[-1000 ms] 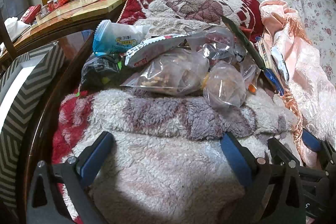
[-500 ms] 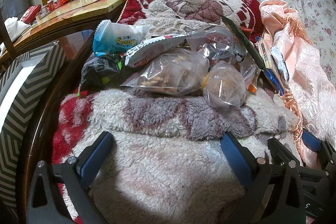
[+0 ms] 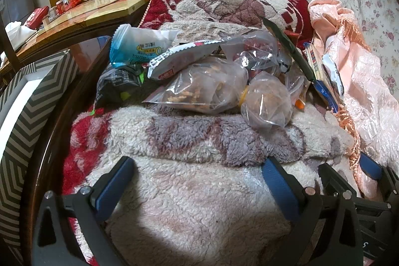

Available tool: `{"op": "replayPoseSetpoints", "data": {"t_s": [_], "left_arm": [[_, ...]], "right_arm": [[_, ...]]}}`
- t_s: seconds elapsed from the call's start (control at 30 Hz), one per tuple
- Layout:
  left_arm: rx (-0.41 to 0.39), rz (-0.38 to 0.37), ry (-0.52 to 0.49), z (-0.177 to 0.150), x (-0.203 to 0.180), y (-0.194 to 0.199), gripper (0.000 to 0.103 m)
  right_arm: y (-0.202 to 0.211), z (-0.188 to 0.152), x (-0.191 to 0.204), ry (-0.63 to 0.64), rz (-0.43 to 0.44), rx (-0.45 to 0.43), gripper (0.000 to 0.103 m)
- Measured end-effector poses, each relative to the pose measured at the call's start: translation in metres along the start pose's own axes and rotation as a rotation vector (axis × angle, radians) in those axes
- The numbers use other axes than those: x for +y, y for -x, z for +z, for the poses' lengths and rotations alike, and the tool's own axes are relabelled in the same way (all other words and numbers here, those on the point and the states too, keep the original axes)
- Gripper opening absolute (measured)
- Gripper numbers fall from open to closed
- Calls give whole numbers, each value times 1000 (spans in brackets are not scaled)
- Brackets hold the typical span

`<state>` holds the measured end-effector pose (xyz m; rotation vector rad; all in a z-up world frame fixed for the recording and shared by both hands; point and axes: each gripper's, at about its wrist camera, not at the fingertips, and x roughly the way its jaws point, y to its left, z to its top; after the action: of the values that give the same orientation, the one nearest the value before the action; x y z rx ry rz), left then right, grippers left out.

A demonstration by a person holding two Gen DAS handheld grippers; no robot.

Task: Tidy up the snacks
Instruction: 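Move both tools toward the pile of snack packets on the blanket, then grasp the white-and-blue snack packet with the left gripper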

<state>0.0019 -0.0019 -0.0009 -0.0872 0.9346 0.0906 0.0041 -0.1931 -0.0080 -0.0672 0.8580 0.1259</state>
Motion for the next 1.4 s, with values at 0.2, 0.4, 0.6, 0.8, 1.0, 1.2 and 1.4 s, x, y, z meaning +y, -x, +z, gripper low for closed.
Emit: {"op": "replayPoseSetpoints", "data": {"t_s": [0.2,0.4,0.6,0.8,1.0,1.2,1.4], "left_arm": [[6,-2,-6,0,-9,2,103],[66,-7,-4,2,-2,16,103],[8,-55,0,6,12,59,103],[-42,-85,9,34,40,93,103],[-52,-56,19,58,55,94,103],[-55,-49,7,79,62,82,103],[-52,-51,10,92,68,73,103]], "right_arm": [[0,0,0,0,0,0,99],[3,0,3,-6,-3,14,99],[41,12,6,1,29,-38,99],[69,30,15,17,165,-62,99],[82,38,28,41,214,-54,99],[84,49,32,53,229,-52,99],[79,54,38,77,267,-29,99]]}}
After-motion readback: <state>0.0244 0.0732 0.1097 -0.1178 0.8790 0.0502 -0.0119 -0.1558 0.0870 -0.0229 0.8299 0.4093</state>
